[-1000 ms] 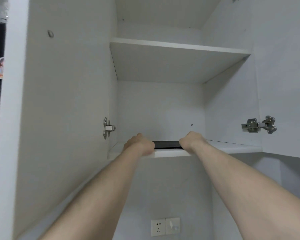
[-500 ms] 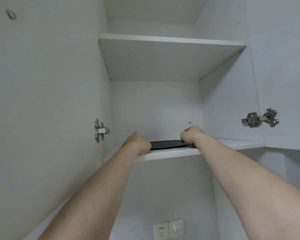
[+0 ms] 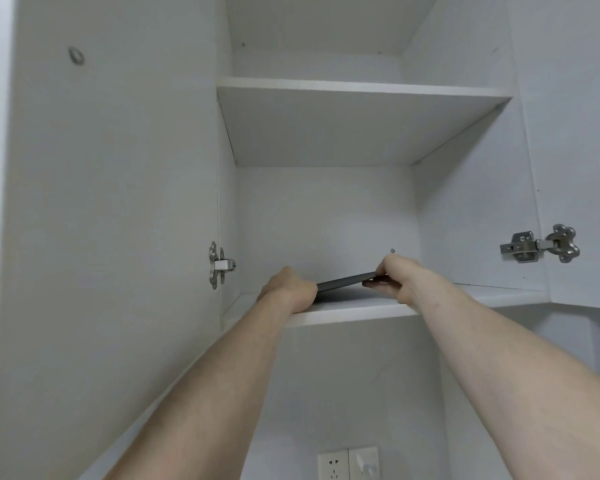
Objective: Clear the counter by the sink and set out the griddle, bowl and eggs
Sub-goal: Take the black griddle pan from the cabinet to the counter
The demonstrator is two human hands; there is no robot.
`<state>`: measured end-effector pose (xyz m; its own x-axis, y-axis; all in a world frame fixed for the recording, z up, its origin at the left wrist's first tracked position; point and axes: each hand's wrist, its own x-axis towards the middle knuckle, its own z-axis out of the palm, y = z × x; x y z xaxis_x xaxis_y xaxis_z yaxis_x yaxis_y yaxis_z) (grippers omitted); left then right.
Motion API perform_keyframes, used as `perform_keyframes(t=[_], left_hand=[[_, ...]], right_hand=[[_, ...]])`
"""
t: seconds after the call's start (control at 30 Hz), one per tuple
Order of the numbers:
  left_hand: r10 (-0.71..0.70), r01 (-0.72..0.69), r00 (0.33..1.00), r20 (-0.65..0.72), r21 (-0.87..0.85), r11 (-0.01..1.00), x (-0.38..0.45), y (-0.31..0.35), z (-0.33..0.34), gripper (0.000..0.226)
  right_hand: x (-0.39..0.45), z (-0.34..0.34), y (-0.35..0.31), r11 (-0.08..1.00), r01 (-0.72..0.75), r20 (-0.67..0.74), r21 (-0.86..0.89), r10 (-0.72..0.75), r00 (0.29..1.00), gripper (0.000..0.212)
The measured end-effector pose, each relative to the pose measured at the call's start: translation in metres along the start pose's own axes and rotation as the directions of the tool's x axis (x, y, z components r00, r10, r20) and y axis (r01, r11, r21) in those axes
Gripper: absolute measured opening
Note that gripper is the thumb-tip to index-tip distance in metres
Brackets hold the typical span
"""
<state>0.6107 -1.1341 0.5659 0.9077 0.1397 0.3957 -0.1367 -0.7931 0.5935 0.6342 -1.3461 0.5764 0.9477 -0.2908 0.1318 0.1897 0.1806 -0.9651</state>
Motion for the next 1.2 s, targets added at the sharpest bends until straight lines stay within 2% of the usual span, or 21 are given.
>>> perform_keyframes(t=[0.1,0.27,0.57,0.7,0.8,0.9,1.03,1.2], left_hand=[[0.003,-0.003,1.000,0.000,-0.009,1.000,0.000,0.000,0.000,0.042],[0.027,-0.028,0.999,-0.027,-0.022,0.999,0.001,-0.001,0.001,0.045],[0.126,-0.157,0.960,-0.250,-0.109,0.982,-0.015,0.000,0.000,0.046],[0.179,-0.204,0.939,-0.293,-0.056,0.977,-0.035,0.003,-0.004,0.047],[0.114,-0.145,0.944,-0.311,-0.078,0.986,-0.050,0.005,-0.006,0.046],[0.051,-0.089,0.968,-0.244,-0.146,0.985,-0.069,0.012,-0.007,0.050],[0.051,-0.087,0.986,-0.156,-0.232,0.969,-0.089,0.028,-0.014,0.060],[0.152,-0.181,0.979,-0.136,-0.234,0.955,-0.120,0.046,-0.024,0.063]], right_hand=[[-0.007,0.002,0.000,0.999,0.027,0.014,0.038,-0.028,1.000,0.033],[-0.018,-0.002,-0.001,0.988,0.080,-0.037,0.131,-0.076,0.996,0.039],[-0.063,-0.009,-0.027,0.948,0.212,-0.310,0.236,-0.134,0.941,0.020],[-0.094,-0.020,-0.058,0.944,0.281,-0.430,0.171,-0.185,0.883,0.022],[-0.115,-0.028,-0.080,0.955,0.284,-0.456,0.080,-0.218,0.863,0.011],[-0.134,-0.033,-0.099,0.954,0.299,-0.492,-0.001,-0.261,0.831,0.010],[-0.163,-0.034,-0.117,0.929,0.360,-0.523,-0.087,-0.350,0.777,0.020],[-0.201,-0.035,-0.144,0.836,0.526,-0.507,-0.157,-0.526,0.683,0.031]])
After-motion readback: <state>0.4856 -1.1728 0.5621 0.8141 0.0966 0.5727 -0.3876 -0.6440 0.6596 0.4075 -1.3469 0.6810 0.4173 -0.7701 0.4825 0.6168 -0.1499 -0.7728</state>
